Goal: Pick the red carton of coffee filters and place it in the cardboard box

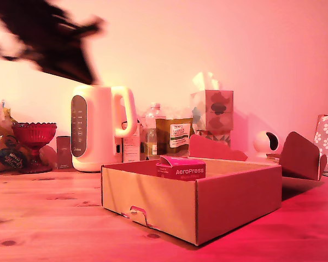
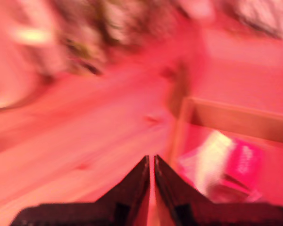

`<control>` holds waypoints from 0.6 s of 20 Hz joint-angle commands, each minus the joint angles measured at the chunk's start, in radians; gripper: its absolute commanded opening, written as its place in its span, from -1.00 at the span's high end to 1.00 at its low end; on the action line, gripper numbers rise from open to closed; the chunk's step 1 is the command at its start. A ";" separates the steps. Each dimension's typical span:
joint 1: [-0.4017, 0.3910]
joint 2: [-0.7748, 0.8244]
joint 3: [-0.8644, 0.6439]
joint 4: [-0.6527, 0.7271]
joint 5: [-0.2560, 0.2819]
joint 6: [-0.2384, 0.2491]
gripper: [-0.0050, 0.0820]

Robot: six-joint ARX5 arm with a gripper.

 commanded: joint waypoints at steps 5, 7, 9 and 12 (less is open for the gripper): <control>0.124 -0.318 -0.289 0.023 -0.009 -0.045 0.94; 0.150 -0.459 -0.364 -0.012 -0.010 -0.073 0.94; 0.155 -0.596 -0.427 -0.060 -0.011 -0.089 0.94; 0.155 -0.777 -0.481 -0.146 -0.039 -0.108 0.94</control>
